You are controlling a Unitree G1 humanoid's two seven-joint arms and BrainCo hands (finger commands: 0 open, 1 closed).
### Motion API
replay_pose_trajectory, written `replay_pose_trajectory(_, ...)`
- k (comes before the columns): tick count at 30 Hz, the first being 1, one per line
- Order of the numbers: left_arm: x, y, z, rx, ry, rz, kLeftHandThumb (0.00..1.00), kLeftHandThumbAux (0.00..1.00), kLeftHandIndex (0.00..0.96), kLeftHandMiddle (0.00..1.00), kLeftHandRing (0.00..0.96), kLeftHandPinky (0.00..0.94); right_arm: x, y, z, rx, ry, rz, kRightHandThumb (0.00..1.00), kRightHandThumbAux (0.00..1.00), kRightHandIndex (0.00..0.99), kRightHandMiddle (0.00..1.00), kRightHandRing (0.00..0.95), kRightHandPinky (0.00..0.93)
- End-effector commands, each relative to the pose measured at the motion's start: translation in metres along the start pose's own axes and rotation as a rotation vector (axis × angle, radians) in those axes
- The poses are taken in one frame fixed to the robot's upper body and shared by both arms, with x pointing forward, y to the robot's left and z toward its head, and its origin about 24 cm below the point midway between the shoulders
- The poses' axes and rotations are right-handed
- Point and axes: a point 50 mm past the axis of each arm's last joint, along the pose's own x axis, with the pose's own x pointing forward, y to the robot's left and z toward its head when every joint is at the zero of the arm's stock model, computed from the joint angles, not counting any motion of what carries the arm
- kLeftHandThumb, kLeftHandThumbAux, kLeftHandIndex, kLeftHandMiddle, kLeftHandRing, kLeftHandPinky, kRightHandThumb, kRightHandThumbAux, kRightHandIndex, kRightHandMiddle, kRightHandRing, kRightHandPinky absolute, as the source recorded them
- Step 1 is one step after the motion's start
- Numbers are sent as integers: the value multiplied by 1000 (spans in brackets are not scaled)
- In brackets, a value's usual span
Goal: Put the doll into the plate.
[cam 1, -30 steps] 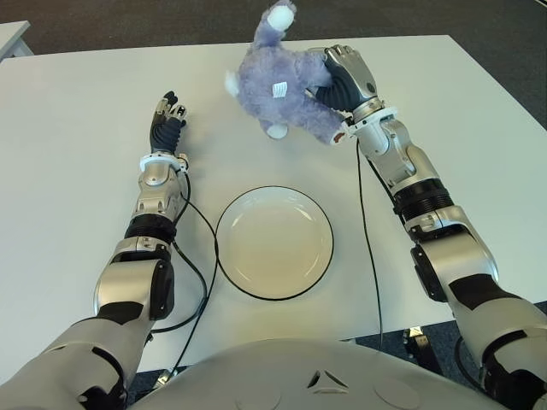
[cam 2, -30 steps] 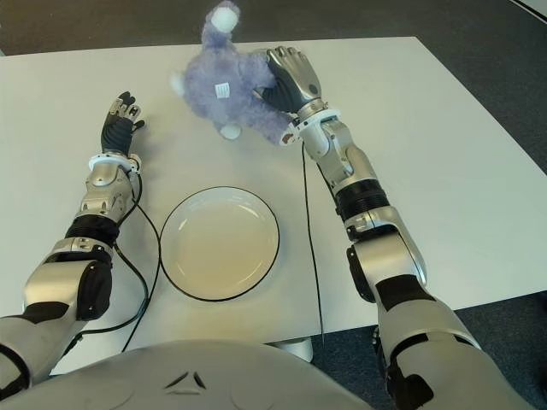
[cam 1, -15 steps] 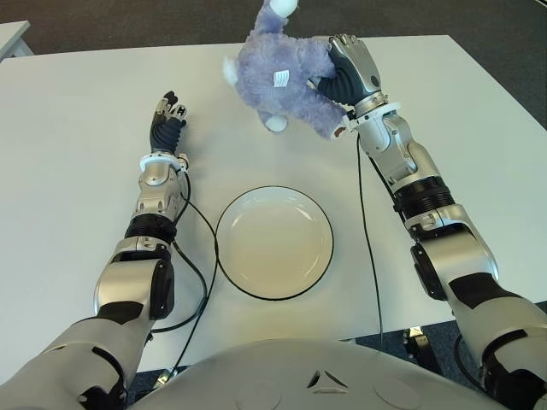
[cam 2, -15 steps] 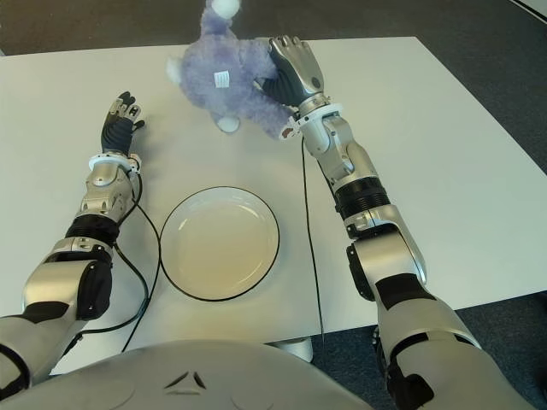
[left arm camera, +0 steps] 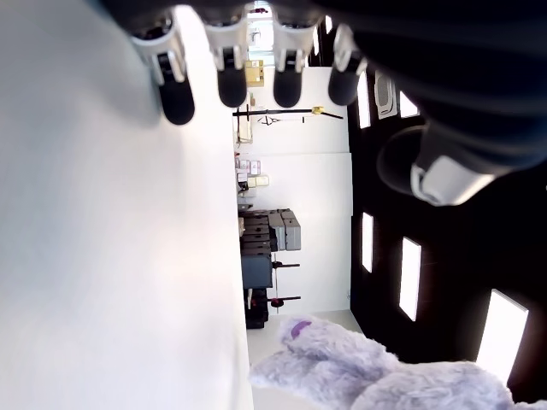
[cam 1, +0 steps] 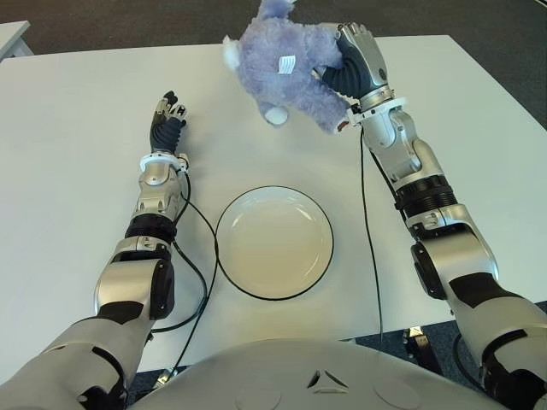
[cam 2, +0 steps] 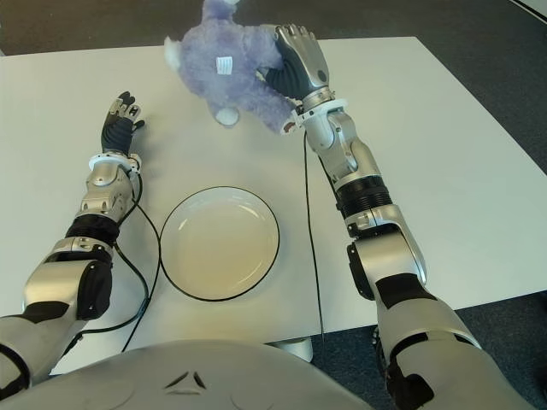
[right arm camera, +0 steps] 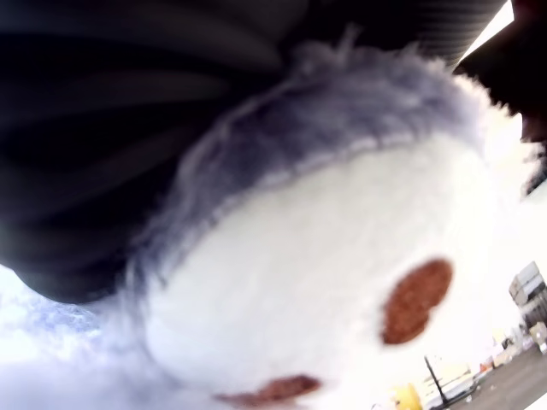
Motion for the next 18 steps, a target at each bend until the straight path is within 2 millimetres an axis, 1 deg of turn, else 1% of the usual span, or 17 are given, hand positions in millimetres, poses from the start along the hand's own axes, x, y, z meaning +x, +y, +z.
replay_pose_trajectory(1, -11, -1, -28, -3, 123, 12, 582, 423, 0, 0, 0, 79, 5, -8, 6, 38, -30, -39, 704, 714, 440, 807, 823, 809)
replay_pose_trajectory(6, -11, -1, -28, -2, 121, 11, 585, 418, 0, 0, 2, 66, 5, -10, 8, 51, -35, -51, 706, 713, 440, 811, 829, 818)
replay_pose_trajectory(18, -11, -1, -28, -3, 122, 12, 584, 410, 0, 0, 0, 72, 1, -16, 15, 70, -73, -73, 706, 712, 440, 808, 824, 808)
